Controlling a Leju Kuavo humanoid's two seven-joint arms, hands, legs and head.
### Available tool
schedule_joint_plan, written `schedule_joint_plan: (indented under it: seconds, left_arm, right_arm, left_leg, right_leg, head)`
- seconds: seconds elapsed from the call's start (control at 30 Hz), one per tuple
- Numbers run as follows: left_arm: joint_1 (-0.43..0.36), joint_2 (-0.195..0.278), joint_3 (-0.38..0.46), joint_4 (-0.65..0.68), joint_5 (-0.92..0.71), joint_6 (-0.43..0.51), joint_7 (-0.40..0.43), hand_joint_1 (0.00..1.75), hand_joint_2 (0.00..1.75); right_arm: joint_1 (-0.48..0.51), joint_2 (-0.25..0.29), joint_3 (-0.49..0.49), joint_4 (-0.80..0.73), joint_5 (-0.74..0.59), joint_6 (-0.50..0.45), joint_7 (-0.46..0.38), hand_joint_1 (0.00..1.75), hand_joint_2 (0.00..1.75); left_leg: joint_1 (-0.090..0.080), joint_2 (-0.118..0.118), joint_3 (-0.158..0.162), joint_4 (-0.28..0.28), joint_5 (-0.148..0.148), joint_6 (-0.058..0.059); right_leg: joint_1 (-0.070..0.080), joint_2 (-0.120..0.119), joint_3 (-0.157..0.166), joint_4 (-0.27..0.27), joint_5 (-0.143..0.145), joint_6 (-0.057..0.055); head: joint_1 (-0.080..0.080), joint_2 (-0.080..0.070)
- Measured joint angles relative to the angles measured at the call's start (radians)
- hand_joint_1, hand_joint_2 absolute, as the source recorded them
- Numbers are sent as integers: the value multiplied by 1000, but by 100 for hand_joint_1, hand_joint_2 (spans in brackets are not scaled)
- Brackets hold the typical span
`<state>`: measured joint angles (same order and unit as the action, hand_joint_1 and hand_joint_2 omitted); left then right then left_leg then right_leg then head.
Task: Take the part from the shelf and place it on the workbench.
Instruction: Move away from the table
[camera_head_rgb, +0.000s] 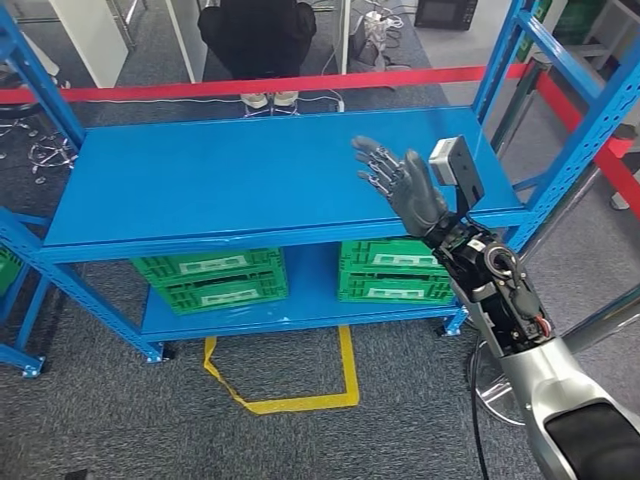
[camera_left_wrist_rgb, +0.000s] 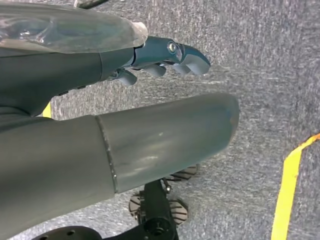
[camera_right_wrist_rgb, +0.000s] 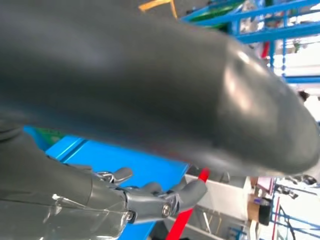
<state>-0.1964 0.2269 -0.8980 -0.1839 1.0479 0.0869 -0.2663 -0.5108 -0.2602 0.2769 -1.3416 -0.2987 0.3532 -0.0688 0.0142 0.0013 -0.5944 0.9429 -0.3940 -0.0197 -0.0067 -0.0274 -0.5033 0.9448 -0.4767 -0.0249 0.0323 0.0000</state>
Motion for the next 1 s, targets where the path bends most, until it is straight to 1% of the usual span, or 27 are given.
schedule_joint_plan:
  seconds: [0.03, 0.07, 0.13, 0.23, 0.4, 0.73, 1.0]
  left_arm:
    - [0, 0, 0, 0, 0, 0, 0, 0, 0]
    - [0, 0, 0, 0, 0, 0, 0, 0, 0]
    - [0, 0, 0, 0, 0, 0, 0, 0, 0]
    - [0, 0, 0, 0, 0, 0, 0, 0, 0]
    - [0, 0, 0, 0, 0, 0, 0, 0, 0]
    - [0, 0, 0, 0, 0, 0, 0, 0, 0]
    - [7, 4, 0, 0, 17, 3, -2, 0, 0]
  right_arm:
    - [0, 0, 0, 0, 0, -1, 1, 0, 0]
    - [0, 0, 0, 0, 0, -2, 1, 0, 0]
    - [-1, 0, 0, 0, 0, -2, 1, 0, 0]
    - [-1, 0, 0, 0, 0, -2, 1, 0, 0]
    - [-1, 0, 0, 0, 0, -2, 1, 0, 0]
    - [3, 0, -2, -9, 0, -24, 3, 0, 0]
    - [22, 7, 0, -41, 22, -55, 13, 0, 0]
  left_leg:
    - [-2, -1, 0, 0, -1, 2]
    - [-3, -2, 0, 0, -1, 4]
    - [-5, -2, 0, 1, -3, 9]
    - [-5, -2, 0, 2, -4, 12]
    - [-6, -2, 0, 2, -4, 14]
    - [-4, -2, 3, 1, -3, 13]
    - [-4, -2, 3, 0, -3, 13]
  right_leg:
    - [-1, 0, 2, -2, 3, -2]
    - [-2, 0, 4, -5, 4, 0]
    - [-3, 0, 6, -9, 6, 9]
    - [-4, 0, 9, -15, 7, 24]
    - [-4, 0, 9, -16, 8, 34]
    - [-1, 0, 9, -15, 8, 35]
    - [0, 0, 10, -14, 7, 34]
  head:
    - [3, 0]
    - [6, 0]
    - [10, 0]
    - [13, 0]
    - [10, 0]
    - [2, 0]
    - [1, 0]
